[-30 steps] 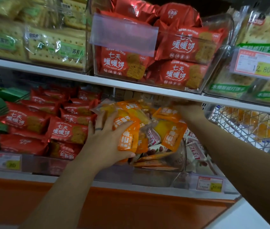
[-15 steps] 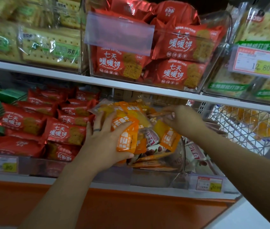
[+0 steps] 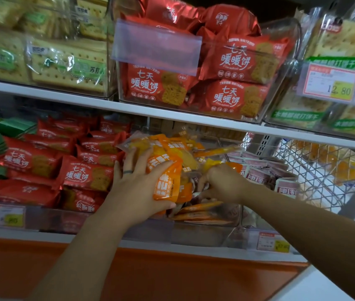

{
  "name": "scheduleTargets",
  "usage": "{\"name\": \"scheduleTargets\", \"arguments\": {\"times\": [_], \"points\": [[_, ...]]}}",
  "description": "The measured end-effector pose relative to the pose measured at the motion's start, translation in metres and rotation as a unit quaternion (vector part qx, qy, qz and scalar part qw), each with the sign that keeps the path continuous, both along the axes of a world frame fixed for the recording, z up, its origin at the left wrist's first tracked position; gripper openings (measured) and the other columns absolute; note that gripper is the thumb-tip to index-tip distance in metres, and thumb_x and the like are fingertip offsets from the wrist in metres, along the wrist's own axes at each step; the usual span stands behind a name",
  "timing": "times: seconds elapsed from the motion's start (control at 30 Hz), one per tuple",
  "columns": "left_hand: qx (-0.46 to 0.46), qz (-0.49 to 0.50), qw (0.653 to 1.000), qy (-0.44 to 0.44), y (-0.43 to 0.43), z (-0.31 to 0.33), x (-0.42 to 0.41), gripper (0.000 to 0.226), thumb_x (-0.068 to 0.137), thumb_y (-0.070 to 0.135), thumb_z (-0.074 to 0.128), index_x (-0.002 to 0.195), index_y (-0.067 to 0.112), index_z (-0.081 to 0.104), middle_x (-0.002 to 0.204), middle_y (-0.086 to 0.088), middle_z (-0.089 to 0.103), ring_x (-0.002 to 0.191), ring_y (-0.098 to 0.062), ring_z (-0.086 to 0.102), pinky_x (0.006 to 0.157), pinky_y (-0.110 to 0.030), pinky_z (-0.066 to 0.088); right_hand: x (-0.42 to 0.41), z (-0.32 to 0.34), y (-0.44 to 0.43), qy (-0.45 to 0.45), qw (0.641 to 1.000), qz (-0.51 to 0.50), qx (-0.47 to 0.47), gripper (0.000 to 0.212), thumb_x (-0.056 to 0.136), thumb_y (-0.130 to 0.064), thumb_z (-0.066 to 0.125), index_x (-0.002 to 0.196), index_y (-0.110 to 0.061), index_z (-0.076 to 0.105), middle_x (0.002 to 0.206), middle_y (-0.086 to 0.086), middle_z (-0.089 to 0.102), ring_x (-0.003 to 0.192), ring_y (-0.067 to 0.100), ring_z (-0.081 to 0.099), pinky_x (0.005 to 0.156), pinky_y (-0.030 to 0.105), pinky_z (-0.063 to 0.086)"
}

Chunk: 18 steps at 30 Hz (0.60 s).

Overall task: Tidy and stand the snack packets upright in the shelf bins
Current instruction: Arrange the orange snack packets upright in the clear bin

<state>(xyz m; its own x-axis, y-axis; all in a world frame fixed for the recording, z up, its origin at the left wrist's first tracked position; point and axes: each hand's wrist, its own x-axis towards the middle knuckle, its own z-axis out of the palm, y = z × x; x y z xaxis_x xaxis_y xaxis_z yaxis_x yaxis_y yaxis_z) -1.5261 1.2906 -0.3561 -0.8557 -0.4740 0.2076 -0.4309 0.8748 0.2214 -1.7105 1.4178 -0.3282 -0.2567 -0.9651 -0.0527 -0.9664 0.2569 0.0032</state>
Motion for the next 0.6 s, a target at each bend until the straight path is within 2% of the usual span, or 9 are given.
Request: {"name": "scheduleTargets", "arguments": {"times": [0.1, 0.17, 0.23, 0.3, 0.47, 0.6], "points": [[0.008, -0.004, 1.0, 0.002, -0.001, 0.0, 0.0, 0.094, 0.072, 0.07, 0.059, 0.143, 0.053, 0.0, 0.153, 0.009, -0.02, 0.139, -0.026, -0.027, 0.114, -0.06, -0.004, -0.002, 0.004, 0.004, -0.097, 0.995, -0.01, -0.035, 0.008, 0.082, -0.02, 0.07, 0.087, -0.015, 0.075, 0.079, -0.013, 0.069, 0.062, -0.012, 0.056, 0.058, 0.005, 0.036], [0.013, -0.008, 1.0, 0.008, -0.002, 0.001, 0.0, 0.094, 0.072, 0.07, 0.06, 0.143, 0.053, 0.001, 0.153, 0.01, -0.02, 0.139, -0.025, -0.027, 0.114, -0.06, -0.003, -0.004, 0.008, 0.014, -0.175, 0.982, -0.02, -0.069, 0.005, 0.081, -0.018, 0.072, 0.082, -0.014, 0.074, 0.068, -0.016, 0.065, 0.06, -0.008, 0.058, 0.057, 0.007, 0.039], [0.012, -0.01, 1.0, 0.012, -0.002, 0.0, 0.001, 0.095, 0.07, 0.071, 0.06, 0.143, 0.053, 0.001, 0.153, 0.009, -0.019, 0.139, -0.025, -0.026, 0.114, -0.059, -0.004, -0.004, 0.015, 0.025, -0.264, 0.958, -0.026, -0.105, 0.006, 0.08, -0.017, 0.072, 0.081, -0.011, 0.074, 0.07, -0.003, 0.069, 0.063, 0.001, 0.062, 0.06, 0.015, 0.046], [0.011, -0.01, 1.0, 0.013, -0.002, 0.0, 0.0, 0.097, 0.069, 0.072, 0.06, 0.143, 0.053, 0.001, 0.153, 0.008, -0.02, 0.139, -0.026, -0.025, 0.113, -0.058, -0.005, -0.003, 0.021, 0.033, -0.331, 0.933, -0.023, -0.136, 0.006, 0.08, -0.013, 0.071, 0.081, -0.007, 0.073, 0.073, 0.003, 0.07, 0.066, 0.008, 0.063, 0.061, 0.018, 0.048], [0.025, 0.001, 1.0, 0.013, 0.001, 0.001, -0.001, 0.101, 0.065, 0.079, 0.058, 0.143, 0.053, -0.001, 0.152, 0.01, -0.023, 0.139, -0.025, -0.025, 0.113, -0.057, -0.007, -0.005, 0.018, 0.036, -0.41, 0.892, -0.043, -0.185, 0.012, 0.079, -0.01, 0.07, 0.085, 0.001, 0.071, 0.079, 0.014, 0.069, 0.068, 0.015, 0.062, 0.062, 0.018, 0.047], [0.09, -0.015, 0.996, 0.01, 0.002, 0.007, 0.002, 0.122, 0.031, 0.103, 0.025, 0.14, 0.057, -0.003, 0.146, 0.023, -0.028, 0.136, -0.017, -0.032, 0.111, -0.057, -0.014, -0.005, 0.013, 0.03, -0.441, 0.866, -0.073, -0.224, 0.006, 0.081, -0.007, 0.069, 0.081, 0.0, 0.068, 0.068, 0.006, 0.064, 0.057, 0.009, 0.059, 0.055, 0.018, 0.044]]}}
